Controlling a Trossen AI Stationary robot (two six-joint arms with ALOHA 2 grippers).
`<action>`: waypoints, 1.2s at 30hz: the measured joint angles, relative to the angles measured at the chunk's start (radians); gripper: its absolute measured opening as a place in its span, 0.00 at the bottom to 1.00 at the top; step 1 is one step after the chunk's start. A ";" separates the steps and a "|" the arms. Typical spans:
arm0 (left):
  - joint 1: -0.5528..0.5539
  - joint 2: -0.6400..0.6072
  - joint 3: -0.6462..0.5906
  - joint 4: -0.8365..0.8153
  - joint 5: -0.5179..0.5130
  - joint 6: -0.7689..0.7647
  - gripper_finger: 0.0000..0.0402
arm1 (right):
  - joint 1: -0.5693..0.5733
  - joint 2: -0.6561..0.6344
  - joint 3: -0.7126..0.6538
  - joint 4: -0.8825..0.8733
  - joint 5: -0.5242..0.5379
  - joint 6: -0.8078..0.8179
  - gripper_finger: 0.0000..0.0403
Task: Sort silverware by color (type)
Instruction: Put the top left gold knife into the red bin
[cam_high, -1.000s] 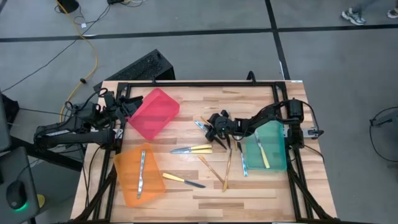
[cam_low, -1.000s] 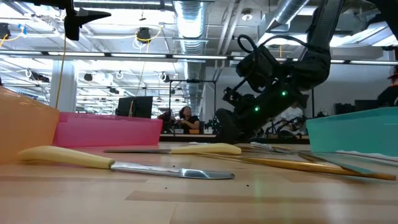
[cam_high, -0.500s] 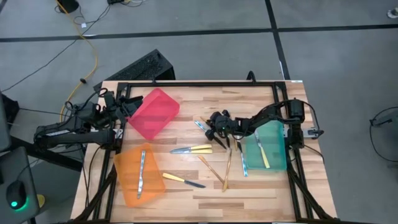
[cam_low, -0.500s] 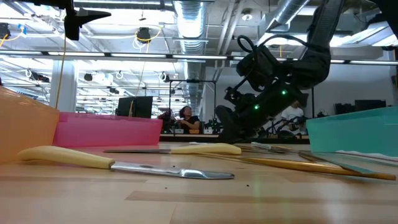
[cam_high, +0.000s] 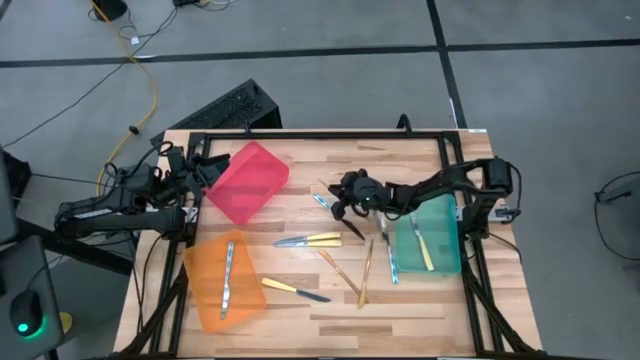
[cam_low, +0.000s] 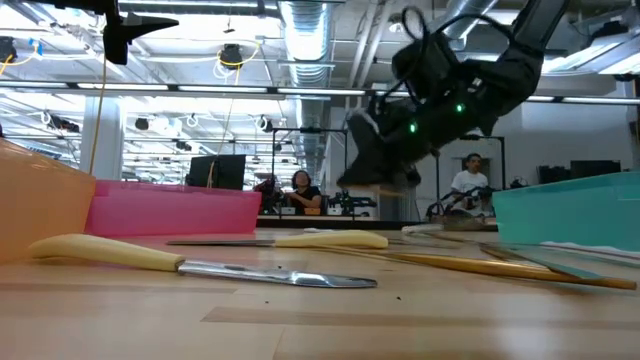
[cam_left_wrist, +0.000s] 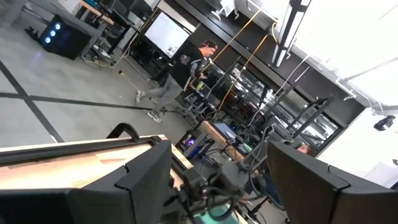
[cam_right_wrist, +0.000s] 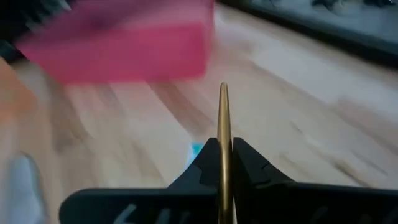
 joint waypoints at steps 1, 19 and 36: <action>0.000 0.000 0.000 0.000 0.000 0.000 0.61 | 0.000 -0.007 0.001 0.025 -0.011 -0.006 0.06; 0.000 0.000 0.000 0.002 0.000 -0.005 0.61 | -0.011 -0.007 0.284 -0.086 -0.184 -0.186 0.06; 0.000 0.000 0.000 0.012 -0.042 0.019 0.61 | -0.086 0.069 0.417 0.143 -0.240 -0.194 0.06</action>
